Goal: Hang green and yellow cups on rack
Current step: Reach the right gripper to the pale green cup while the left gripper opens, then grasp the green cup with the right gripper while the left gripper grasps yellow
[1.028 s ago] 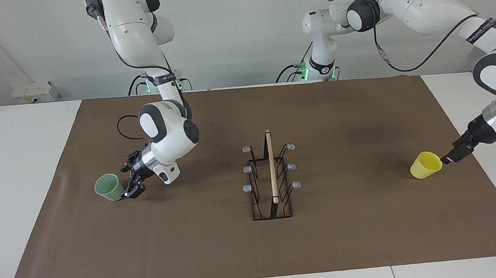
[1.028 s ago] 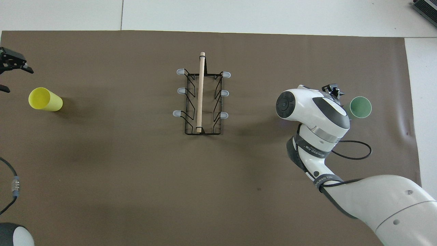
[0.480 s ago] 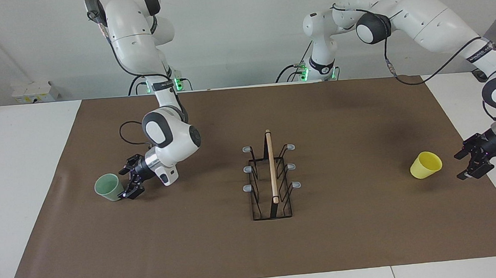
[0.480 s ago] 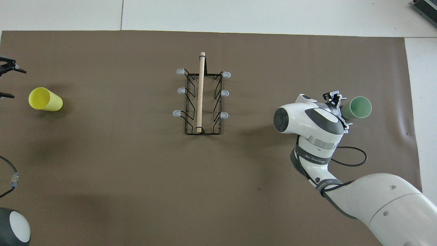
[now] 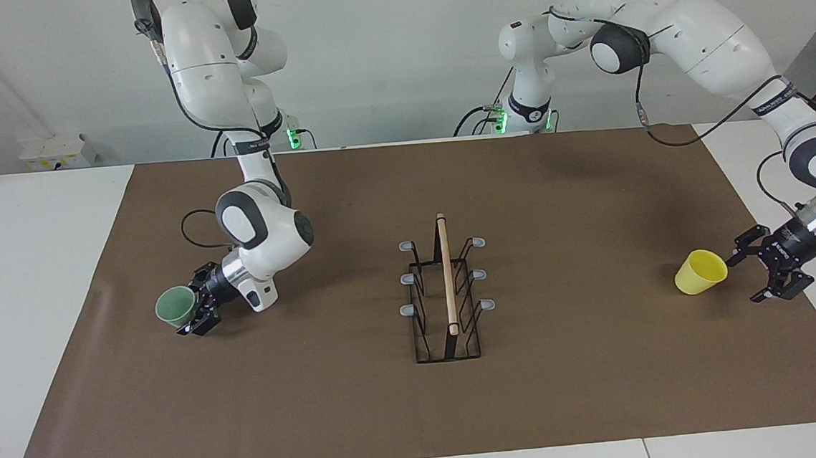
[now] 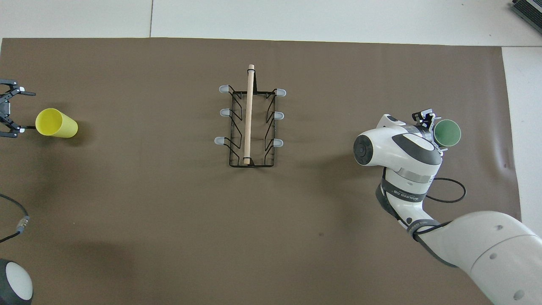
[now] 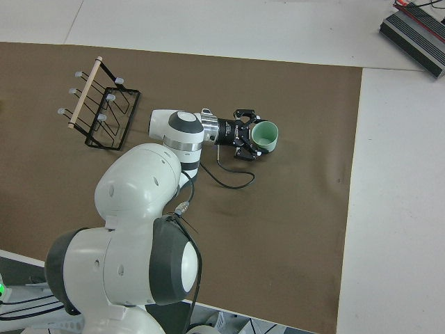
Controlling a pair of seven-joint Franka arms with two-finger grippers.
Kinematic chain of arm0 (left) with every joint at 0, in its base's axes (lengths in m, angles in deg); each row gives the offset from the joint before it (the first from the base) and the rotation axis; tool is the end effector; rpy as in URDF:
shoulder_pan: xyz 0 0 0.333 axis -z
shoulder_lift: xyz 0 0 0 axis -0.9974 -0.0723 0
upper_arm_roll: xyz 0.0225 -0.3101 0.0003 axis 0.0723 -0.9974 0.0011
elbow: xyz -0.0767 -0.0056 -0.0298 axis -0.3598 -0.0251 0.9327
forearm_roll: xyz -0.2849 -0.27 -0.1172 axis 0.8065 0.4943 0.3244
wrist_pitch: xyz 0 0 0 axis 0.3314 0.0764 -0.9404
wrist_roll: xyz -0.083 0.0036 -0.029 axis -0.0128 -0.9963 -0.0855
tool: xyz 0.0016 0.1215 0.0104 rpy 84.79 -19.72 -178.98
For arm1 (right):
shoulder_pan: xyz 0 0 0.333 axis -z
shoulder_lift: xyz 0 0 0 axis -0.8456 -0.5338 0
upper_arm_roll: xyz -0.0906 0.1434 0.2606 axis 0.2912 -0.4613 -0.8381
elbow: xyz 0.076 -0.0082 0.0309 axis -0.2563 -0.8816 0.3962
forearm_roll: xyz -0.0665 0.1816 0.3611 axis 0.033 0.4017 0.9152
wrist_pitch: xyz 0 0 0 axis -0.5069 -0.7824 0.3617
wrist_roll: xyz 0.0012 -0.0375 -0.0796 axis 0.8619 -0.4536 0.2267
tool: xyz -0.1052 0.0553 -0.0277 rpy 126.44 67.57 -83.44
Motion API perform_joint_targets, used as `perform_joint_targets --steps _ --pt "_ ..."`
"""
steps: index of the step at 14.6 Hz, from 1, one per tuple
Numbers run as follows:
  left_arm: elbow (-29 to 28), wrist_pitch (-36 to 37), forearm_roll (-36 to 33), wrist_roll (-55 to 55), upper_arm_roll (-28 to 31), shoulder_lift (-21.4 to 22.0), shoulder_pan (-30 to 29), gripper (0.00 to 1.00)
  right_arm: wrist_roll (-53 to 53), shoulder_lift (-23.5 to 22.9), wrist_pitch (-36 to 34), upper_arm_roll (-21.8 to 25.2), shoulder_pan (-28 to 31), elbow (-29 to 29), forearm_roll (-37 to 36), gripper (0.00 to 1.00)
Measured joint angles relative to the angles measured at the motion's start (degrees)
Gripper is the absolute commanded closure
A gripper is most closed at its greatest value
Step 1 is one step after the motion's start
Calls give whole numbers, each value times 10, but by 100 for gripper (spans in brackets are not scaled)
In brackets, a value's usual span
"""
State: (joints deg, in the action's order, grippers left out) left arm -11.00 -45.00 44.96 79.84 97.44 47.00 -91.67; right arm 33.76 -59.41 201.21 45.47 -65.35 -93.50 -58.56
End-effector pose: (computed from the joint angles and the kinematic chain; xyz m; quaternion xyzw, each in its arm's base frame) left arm 0.6829 0.2811 0.2997 0.7124 0.6585 -0.0951 0.2232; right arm 0.6092 0.0202 0.2115 0.5783 0.6374 -0.2845 0.4223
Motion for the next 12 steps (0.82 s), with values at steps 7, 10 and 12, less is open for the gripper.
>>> perform_joint_targets --steps 7,10,12 --pt "-139 -27 78 53 19 63 2 0 -27 0 1 0 -1 -10 -1 100" --pt "-187 -39 92 84 21 79 15 0 -45 0 0 -1 -4 -4 1 100" --pt "-206 -55 95 99 21 84 32 0 -54 1 -20 -2 -16 14 29 100"
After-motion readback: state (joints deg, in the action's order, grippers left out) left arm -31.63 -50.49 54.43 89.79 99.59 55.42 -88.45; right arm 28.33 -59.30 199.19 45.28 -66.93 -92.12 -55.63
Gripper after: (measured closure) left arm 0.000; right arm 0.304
